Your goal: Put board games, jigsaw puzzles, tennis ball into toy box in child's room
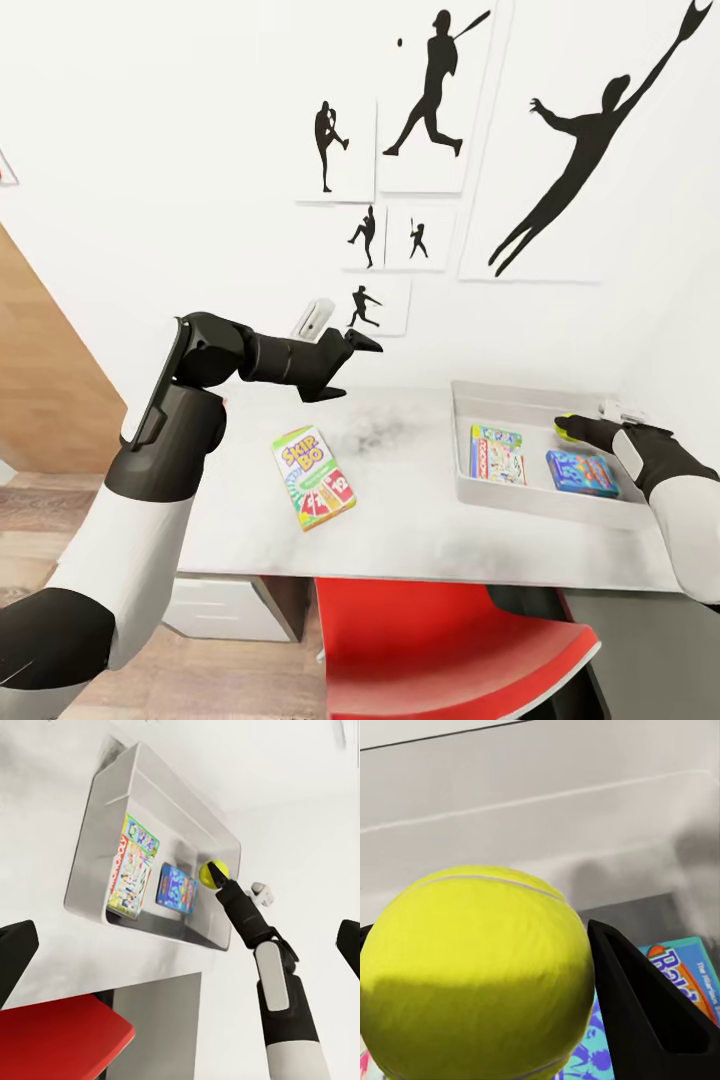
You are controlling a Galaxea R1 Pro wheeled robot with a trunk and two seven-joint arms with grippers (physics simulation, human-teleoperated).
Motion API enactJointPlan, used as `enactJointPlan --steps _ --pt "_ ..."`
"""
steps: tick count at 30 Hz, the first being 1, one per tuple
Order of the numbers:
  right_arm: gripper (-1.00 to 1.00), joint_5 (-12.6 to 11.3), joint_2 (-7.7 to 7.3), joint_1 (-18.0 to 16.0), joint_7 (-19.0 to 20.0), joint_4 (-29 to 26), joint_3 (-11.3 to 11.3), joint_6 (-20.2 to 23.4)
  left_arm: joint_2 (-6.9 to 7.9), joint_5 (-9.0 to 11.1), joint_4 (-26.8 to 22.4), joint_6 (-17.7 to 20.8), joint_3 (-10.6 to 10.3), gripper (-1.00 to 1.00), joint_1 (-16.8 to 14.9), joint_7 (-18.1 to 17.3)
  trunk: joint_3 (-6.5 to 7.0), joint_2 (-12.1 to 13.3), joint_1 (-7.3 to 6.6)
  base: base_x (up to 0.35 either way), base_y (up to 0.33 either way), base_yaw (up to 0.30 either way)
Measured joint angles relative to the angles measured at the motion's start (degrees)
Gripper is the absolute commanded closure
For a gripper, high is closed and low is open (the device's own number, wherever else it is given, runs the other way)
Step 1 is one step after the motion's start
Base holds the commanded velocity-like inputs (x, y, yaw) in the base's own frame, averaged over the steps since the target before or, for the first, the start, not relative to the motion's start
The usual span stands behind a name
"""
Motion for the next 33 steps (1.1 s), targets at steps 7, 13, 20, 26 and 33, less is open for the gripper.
enactJointPlan --steps 7,13,20,26,33 --pt "1.00 0.0 -0.15 -2.1 0.0 -0.2 0.0 0.0 -0.83 0.4 -0.4 -0.1 0.0 -1.00 -2.4 0.1 -0.65 0.0 0.00 0.000 0.000 0.000" --pt "1.00 0.0 -0.18 -2.9 0.0 -0.2 0.0 0.0 -1.26 0.5 -0.4 -0.1 0.0 -1.00 -3.0 0.1 -1.21 0.0 0.00 0.000 0.000 0.000" --pt "1.00 0.0 -0.18 -3.0 0.0 0.0 0.0 -0.1 -1.47 0.6 -0.5 -0.1 0.0 -1.00 -3.7 0.2 -1.86 0.0 0.00 0.000 0.000 0.000" --pt "-1.00 0.1 -0.18 -3.0 0.0 0.1 0.0 -0.1 -1.59 0.6 -0.5 -0.2 -0.1 -1.00 -3.9 0.2 -2.41 0.0 0.00 0.000 0.000 0.000" --pt "-1.00 -0.2 -0.17 -3.0 0.0 0.1 0.0 -0.1 -1.59 0.6 -0.5 -0.2 -0.1 -1.00 -4.0 0.3 -3.06 0.0 0.00 0.000 0.000 0.000"
